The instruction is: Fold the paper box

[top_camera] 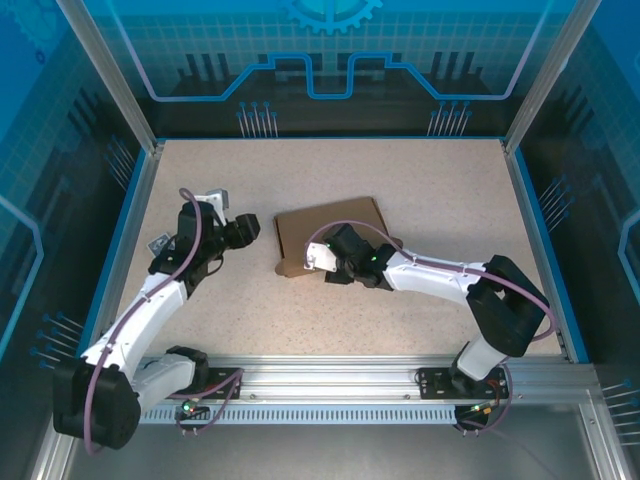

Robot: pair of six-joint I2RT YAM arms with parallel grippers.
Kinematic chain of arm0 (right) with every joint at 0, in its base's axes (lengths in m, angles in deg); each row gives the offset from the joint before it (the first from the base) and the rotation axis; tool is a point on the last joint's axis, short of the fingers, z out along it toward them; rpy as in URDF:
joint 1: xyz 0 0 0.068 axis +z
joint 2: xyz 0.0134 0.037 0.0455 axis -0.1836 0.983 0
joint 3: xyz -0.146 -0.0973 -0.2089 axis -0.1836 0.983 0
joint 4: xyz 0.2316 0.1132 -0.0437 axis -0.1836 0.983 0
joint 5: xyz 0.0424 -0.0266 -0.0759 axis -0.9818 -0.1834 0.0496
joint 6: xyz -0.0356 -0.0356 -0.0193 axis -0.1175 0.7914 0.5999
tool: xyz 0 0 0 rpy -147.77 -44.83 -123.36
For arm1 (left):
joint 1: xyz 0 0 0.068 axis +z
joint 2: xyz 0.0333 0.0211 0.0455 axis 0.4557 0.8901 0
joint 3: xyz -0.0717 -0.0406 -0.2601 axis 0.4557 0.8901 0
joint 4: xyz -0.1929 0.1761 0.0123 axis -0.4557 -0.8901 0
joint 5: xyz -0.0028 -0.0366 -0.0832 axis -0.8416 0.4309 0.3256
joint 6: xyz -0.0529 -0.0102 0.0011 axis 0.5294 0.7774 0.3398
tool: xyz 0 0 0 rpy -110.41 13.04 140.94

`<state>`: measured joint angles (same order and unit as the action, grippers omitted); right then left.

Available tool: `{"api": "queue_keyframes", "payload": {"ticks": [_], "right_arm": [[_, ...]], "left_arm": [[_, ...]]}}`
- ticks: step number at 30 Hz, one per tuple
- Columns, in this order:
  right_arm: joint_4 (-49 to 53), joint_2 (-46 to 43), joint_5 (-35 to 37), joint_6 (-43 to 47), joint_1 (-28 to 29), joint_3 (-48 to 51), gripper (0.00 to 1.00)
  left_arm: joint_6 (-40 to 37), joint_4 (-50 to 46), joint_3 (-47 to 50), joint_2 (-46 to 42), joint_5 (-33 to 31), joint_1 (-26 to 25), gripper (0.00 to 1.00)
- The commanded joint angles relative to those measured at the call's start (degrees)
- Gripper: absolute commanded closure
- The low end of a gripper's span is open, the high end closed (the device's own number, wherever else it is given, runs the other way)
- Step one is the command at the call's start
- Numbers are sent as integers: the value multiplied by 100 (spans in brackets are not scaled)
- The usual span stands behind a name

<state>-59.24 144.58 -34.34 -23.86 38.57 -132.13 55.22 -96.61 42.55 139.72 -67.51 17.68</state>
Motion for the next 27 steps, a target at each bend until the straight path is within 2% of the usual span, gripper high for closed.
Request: {"api": "queue_keyframes", "payload": {"ticks": [1,9,15,21,27], "right_arm": [[-243,-68,197,78,70,-252,38],[-207,-105,451,-50,-14,-556,62],[261,133,612,-571,-206,-1183,77],[630,335,658,-1075,-437,-1647,82],[707,403,476,-1229,-529,-1832,83]], "left_arm": [[132,-60,152,-150,-91,112,33],[383,244,469,-143,-330,344,30],[768,596,701,-63,-446,883,28],[907,735,605,326,-777,1477,26],[1455,800,443,1073,-1047,2457,18]]}}
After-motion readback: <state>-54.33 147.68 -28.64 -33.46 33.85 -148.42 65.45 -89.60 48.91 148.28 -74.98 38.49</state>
